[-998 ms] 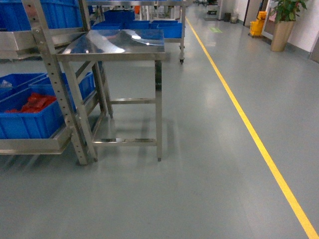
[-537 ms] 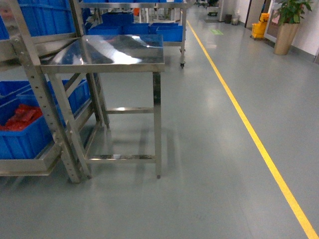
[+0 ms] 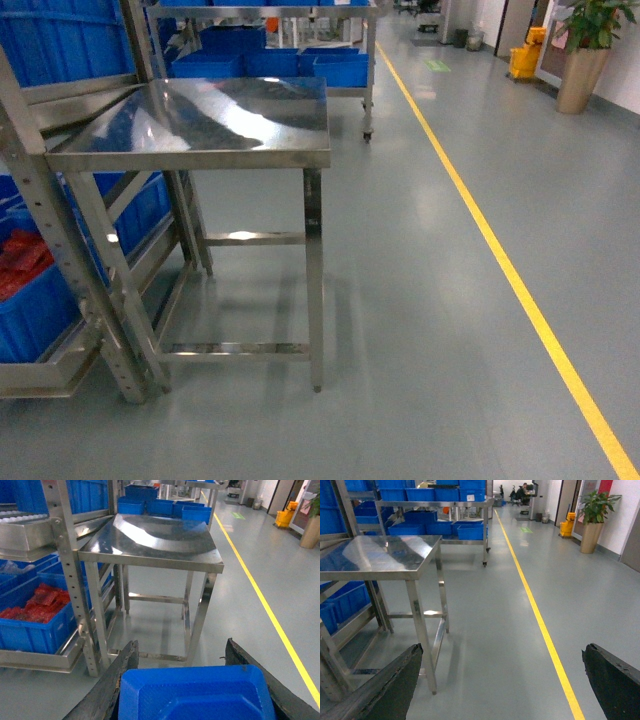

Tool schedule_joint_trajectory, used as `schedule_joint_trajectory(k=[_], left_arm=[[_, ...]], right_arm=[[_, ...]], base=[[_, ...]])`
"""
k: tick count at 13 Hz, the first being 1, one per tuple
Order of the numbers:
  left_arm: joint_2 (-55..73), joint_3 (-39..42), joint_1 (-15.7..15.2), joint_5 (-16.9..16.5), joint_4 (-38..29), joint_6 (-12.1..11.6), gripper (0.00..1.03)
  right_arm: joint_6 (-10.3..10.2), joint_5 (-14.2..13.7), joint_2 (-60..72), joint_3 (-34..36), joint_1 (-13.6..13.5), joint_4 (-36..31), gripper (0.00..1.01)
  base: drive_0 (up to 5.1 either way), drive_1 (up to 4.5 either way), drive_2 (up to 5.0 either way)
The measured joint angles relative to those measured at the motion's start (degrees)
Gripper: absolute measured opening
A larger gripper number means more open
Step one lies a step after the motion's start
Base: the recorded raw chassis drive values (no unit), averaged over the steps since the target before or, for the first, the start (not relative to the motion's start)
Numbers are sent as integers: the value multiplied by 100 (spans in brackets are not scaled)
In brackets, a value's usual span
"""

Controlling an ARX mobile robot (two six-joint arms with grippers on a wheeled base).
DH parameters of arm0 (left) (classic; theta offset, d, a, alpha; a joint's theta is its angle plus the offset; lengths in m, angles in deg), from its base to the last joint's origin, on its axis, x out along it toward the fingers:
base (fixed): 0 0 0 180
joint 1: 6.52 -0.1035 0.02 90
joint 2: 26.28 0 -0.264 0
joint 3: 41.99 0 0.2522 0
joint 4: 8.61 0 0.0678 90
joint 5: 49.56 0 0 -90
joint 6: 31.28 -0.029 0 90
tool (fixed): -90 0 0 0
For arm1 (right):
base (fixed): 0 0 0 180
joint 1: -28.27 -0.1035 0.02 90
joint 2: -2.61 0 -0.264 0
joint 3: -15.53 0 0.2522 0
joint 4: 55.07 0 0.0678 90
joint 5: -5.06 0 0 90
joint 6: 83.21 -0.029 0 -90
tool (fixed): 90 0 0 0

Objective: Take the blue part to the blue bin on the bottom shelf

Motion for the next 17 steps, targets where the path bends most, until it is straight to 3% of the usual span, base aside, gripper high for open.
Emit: schedule_joint_trajectory(k=[10, 12, 17], left_arm=[[48, 0, 0, -2, 28, 0, 43], [33, 0, 0, -2, 4, -2, 43], [28, 0, 7, -15, 2, 0, 43]], right_arm=[[2, 2, 0, 0, 0, 13, 98], [2, 0, 0, 0, 0, 7, 98], [0, -4, 0, 0, 0, 15, 98]], base=[[-1, 420, -422], [0, 0, 0], [-476, 251, 251]])
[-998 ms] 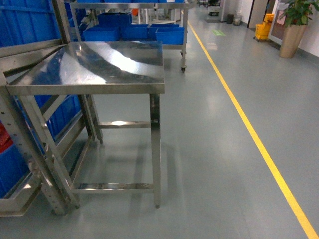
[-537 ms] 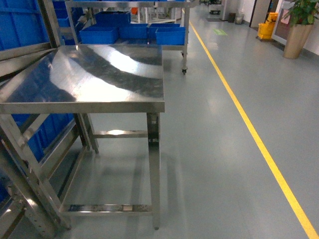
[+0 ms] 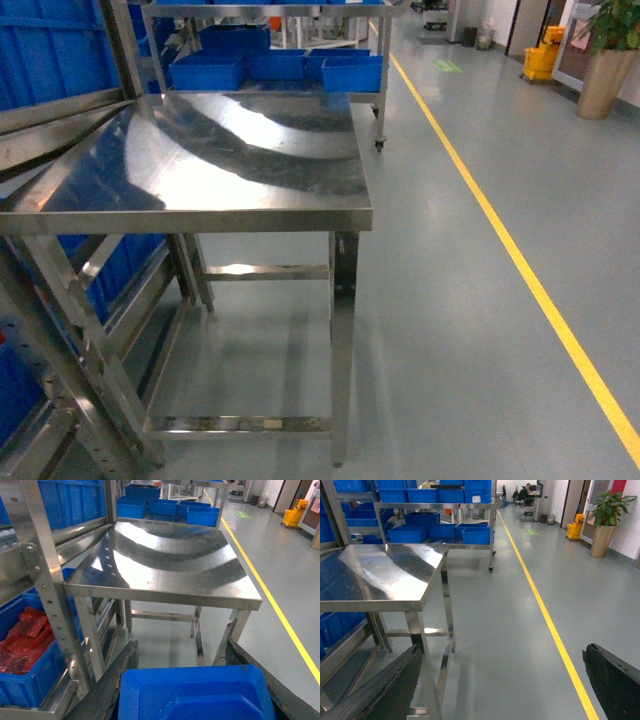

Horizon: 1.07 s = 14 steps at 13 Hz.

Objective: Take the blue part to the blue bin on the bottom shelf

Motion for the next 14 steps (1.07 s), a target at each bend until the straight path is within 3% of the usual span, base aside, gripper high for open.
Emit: schedule_joint_trajectory(k=[14], left_arm=[[-20, 0, 0, 13, 11, 0, 43]], right_arm=[[2, 4, 0, 0, 0, 7, 98]], base=[[-493, 252, 252]])
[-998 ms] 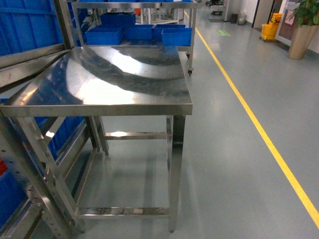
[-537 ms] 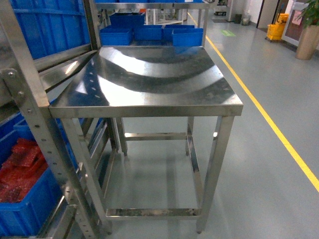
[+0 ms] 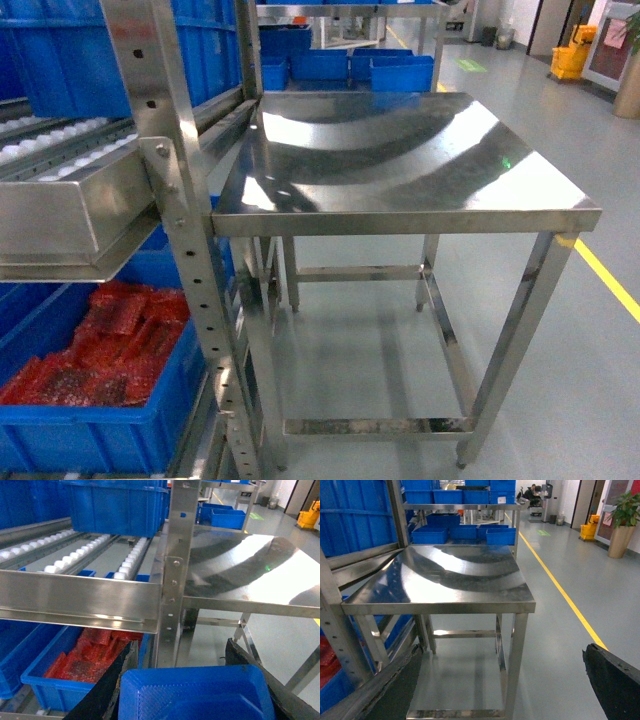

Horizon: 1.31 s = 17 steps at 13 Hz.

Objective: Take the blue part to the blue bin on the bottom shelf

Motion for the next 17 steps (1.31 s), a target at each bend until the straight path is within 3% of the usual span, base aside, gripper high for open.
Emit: schedule_joint_trajectory(k=[17], left_arm=[[-4, 0, 0, 0, -2, 0, 43]], right_arm=[[-2, 0, 0, 0, 0, 0, 98]], base=[[-505, 241, 241]])
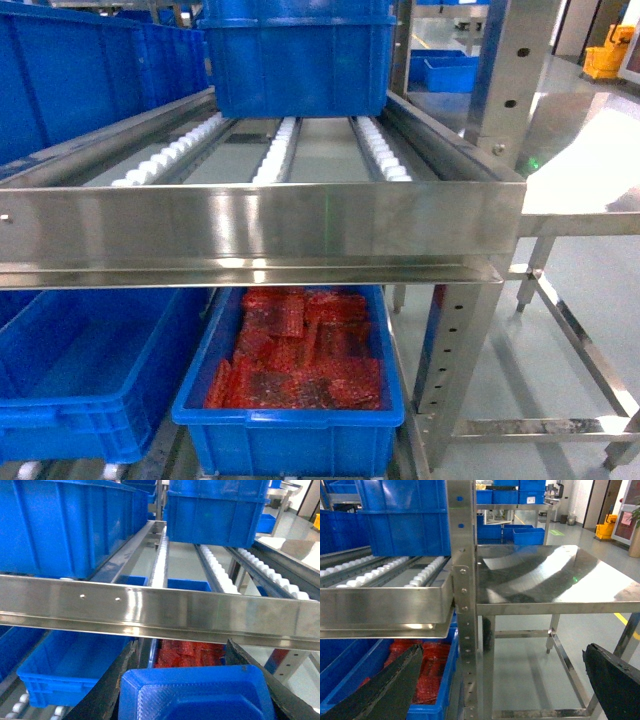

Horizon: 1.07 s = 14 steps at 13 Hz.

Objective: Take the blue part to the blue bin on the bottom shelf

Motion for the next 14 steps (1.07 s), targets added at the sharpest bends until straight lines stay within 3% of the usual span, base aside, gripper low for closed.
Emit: schedule_joint_trajectory(k=[14], left_arm=[[0, 0, 0, 9, 9, 0, 43]], right_arm=[[2, 22, 0, 0, 0, -26, 98]], base=[[-498, 248, 248]])
